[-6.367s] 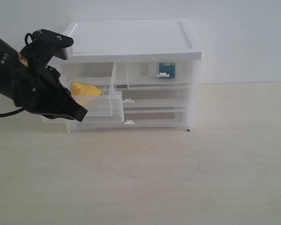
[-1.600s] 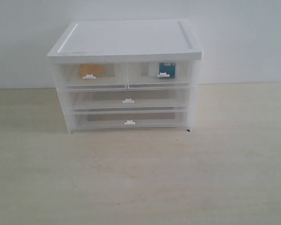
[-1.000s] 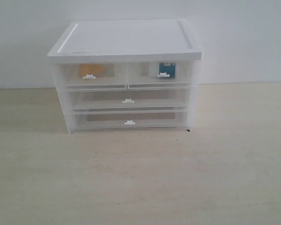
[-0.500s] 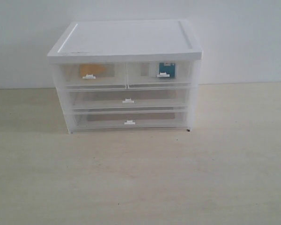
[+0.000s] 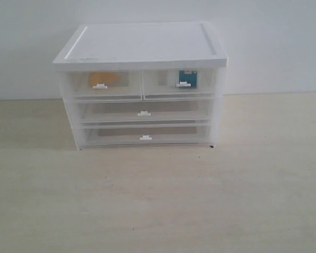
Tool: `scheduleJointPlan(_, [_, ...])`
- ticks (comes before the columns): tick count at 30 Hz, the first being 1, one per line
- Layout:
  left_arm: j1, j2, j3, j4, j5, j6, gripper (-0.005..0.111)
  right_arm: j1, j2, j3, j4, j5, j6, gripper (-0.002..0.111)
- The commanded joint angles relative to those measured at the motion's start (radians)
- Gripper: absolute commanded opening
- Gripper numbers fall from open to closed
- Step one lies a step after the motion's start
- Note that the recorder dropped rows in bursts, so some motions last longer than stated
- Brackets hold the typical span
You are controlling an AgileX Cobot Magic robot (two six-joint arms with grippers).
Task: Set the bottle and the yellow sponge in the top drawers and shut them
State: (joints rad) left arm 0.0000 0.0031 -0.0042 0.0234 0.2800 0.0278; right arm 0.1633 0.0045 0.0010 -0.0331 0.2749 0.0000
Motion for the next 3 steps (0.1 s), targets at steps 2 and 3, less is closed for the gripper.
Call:
scheduleJointPlan(2, [0.001,-0.003,0.004,-0.012,-0.002,-0.014,0.004,-0.003,-0.004,-0.001,0.002,-0.006,0.000,0.000])
scheduleJointPlan(3, [0.001,-0.003,0.004,-0.012,-0.003,-0.014,0.004,-0.003,-0.004,-0.001,0.002,-0.006,0.000,0.000])
